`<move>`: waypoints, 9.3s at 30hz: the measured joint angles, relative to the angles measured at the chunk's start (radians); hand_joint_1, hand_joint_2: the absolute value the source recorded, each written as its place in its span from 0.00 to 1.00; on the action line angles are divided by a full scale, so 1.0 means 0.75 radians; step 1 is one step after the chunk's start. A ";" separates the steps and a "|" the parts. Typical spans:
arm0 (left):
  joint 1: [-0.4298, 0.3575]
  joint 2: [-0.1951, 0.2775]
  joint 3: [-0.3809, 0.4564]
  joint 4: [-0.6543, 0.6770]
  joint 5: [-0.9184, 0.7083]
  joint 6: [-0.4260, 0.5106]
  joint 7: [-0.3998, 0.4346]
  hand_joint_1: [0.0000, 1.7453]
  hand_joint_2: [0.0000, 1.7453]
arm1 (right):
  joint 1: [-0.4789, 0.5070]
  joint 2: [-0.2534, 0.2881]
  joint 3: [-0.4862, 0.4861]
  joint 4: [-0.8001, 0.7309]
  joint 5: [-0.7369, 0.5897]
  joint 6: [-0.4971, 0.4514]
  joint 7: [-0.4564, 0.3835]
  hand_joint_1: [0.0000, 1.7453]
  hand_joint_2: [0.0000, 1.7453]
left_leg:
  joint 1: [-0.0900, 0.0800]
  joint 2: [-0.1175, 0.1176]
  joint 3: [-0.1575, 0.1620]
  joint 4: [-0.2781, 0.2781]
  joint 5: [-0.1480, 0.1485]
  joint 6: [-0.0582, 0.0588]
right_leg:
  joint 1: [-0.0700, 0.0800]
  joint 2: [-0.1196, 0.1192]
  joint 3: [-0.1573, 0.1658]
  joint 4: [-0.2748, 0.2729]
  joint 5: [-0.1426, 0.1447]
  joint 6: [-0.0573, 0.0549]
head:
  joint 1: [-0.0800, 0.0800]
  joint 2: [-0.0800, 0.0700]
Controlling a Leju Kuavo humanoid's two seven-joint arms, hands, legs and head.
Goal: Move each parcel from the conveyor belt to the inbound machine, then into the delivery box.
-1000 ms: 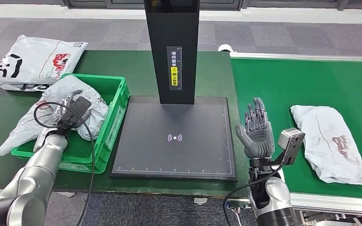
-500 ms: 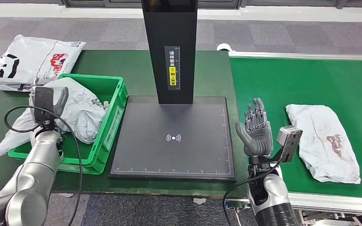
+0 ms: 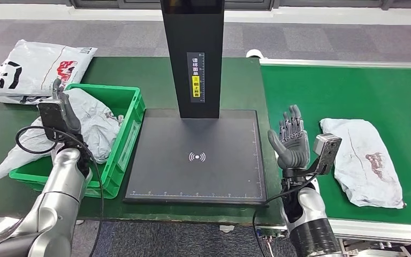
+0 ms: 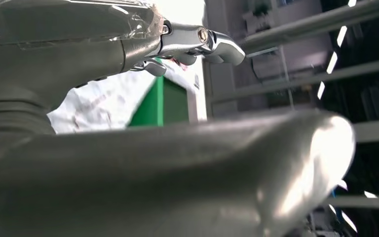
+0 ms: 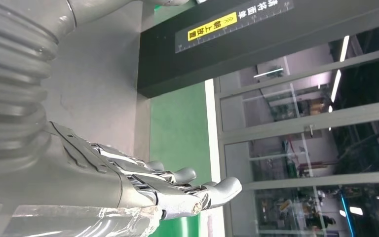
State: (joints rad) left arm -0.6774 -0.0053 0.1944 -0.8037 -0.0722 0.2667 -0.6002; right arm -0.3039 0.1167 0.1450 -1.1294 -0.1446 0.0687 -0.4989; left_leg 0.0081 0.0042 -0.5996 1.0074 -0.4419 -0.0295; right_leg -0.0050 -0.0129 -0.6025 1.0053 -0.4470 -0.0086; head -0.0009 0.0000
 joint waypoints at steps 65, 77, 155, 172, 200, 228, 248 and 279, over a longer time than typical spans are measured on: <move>0.018 -0.347 -0.559 0.327 0.156 -0.099 0.077 0.00 1.00 | -0.161 -0.223 -0.778 0.970 1.928 -0.920 0.899 0.00 1.00 | -0.004 -0.001 -0.002 0.000 -0.002 0.003 | -0.003 0.000 -0.001 -0.001 0.000 0.003 | 0.000 0.000; -0.011 -0.349 -0.559 0.328 0.146 -0.140 0.096 0.00 1.00 | -0.224 -0.248 -0.838 1.043 1.826 -0.330 0.908 1.00 1.00 | 0.007 0.015 0.013 0.000 -0.009 0.005 | 0.006 0.013 0.016 -0.011 0.001 0.004 | 0.000 0.000; -0.059 -0.311 -0.559 0.327 0.125 -0.021 0.109 0.00 1.00 | -0.047 0.035 0.555 -0.001 1.023 -0.241 0.418 0.00 1.00 | 0.006 0.000 -0.004 0.001 0.001 0.006 | 0.005 0.000 0.002 -0.007 0.005 0.007 | 0.000 0.000; -0.055 -0.293 -0.559 0.297 0.132 0.033 0.095 0.00 1.00 | -0.042 0.030 0.662 0.082 0.971 -0.336 0.375 0.00 1.00 | 0.006 -0.001 -0.005 0.001 0.001 0.005 | 0.005 0.000 0.001 -0.007 0.005 0.006 | 0.000 0.000; -0.050 -0.284 -0.559 0.255 0.146 0.078 0.046 0.00 1.00 | -0.039 0.025 0.577 0.052 0.720 -0.446 0.117 0.00 1.00 | 0.006 0.000 -0.005 0.002 0.001 0.005 | 0.005 0.000 0.001 -0.007 0.005 0.006 | 0.000 0.000; 0.013 -0.260 -0.817 0.266 -0.495 -0.274 0.104 0.00 1.00 | -0.039 -0.016 0.282 0.024 0.532 -0.830 0.002 0.00 1.00 | 0.003 -0.006 -0.005 0.002 0.001 0.007 | 0.000 -0.005 0.002 -0.007 0.003 0.008 | 0.001 0.000; -0.063 -0.230 -1.075 0.440 -0.875 -0.190 0.428 1.00 1.00 | 0.121 -0.006 -0.011 -0.192 0.626 -0.707 0.045 0.00 1.00 | 0.000 0.007 0.001 0.001 -0.002 0.009 | -0.001 0.005 0.003 -0.005 0.004 0.007 | 0.000 0.000; -0.024 -0.137 -0.772 0.155 -0.979 0.422 0.455 1.00 1.00 | 0.210 0.023 -0.063 -0.276 0.627 -0.717 0.023 0.00 1.00 | 0.000 0.007 -0.001 0.001 0.000 0.008 | -0.001 0.005 0.000 -0.002 0.005 0.007 | 0.000 0.000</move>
State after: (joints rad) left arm -0.6956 -0.1083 -0.3845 -0.6871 -0.8066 0.5835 -0.2588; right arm -0.1466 0.1336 0.0980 -1.3362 0.3256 -0.4693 -0.4816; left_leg 0.0080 0.0092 -0.6007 1.0083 -0.4421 -0.0239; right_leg -0.0055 -0.0090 -0.6021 1.0034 -0.4436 -0.0036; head -0.0008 0.0000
